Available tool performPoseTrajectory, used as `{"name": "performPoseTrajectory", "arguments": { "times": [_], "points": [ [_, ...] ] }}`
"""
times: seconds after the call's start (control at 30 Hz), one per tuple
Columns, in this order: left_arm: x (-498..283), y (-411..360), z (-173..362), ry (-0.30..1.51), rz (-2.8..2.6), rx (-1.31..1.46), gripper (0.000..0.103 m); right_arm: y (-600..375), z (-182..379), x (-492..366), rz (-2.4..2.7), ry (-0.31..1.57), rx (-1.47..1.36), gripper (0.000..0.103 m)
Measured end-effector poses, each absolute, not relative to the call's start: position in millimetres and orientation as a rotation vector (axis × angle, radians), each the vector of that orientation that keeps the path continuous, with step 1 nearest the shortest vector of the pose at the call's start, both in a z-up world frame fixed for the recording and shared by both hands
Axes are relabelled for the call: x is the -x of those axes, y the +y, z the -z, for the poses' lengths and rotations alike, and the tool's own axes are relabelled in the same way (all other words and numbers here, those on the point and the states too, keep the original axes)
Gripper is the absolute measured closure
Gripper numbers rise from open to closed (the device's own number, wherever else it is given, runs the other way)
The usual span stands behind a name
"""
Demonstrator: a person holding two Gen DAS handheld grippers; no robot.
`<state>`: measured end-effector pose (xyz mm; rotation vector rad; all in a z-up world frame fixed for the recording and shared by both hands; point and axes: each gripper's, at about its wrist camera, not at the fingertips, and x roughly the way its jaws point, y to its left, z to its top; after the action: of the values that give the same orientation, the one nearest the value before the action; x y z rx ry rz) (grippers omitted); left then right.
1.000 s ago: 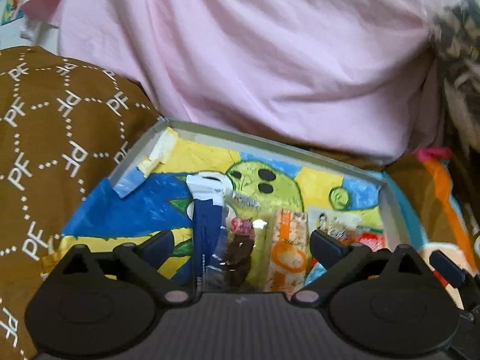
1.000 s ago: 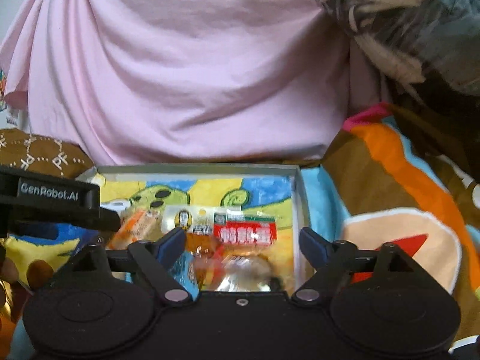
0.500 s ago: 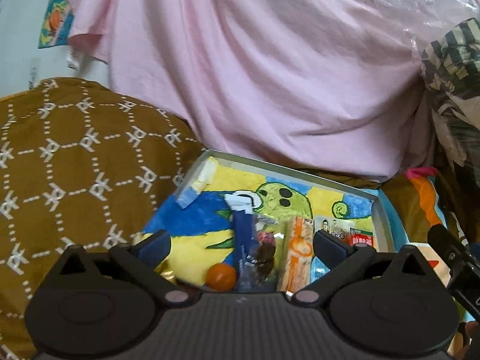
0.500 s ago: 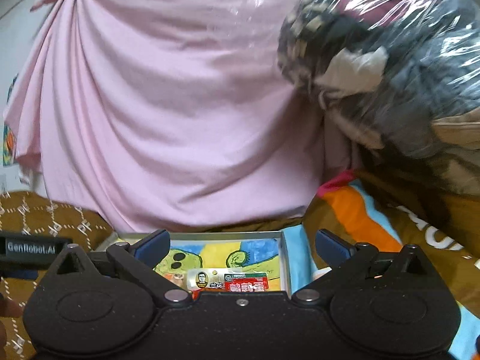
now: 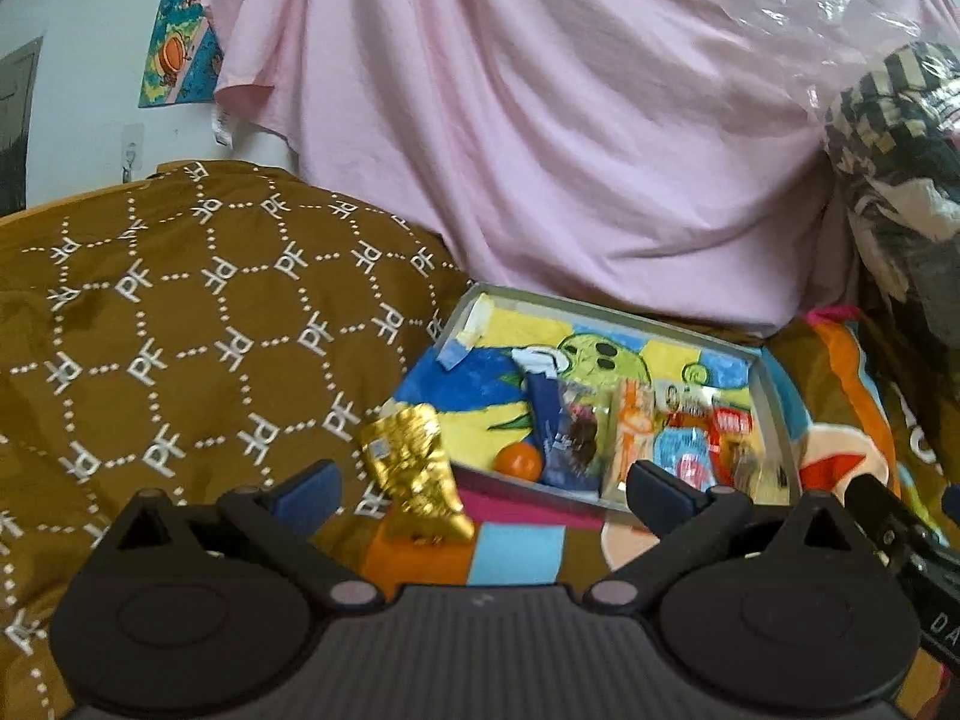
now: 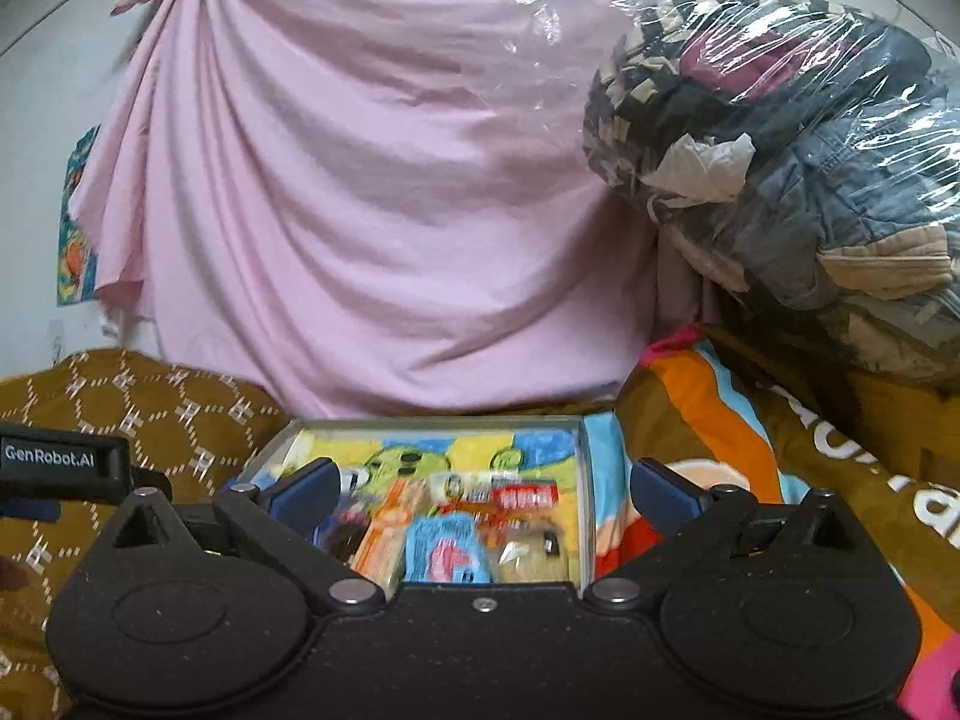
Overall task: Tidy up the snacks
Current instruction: 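Lift both tools away from the tray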
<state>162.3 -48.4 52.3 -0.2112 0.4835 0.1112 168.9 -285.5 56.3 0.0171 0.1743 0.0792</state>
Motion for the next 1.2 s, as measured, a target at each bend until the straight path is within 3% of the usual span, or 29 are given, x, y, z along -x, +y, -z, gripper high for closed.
{"name": "performPoseTrajectory", "arguments": {
  "times": [0.53,1.2],
  "points": [
    [-92.1,-18.2,-19.4,0.528,-0.175,0.2,0.0,-258.7,-29.9,-97.2,-0.154,0.285,0.018,0.001],
    [-63.2,5.8,14.3,0.599,-0.19,0.188,0.0,-240.2,0.0,-55.9,-0.181,0.371,-0.019,0.001]
  ]
}}
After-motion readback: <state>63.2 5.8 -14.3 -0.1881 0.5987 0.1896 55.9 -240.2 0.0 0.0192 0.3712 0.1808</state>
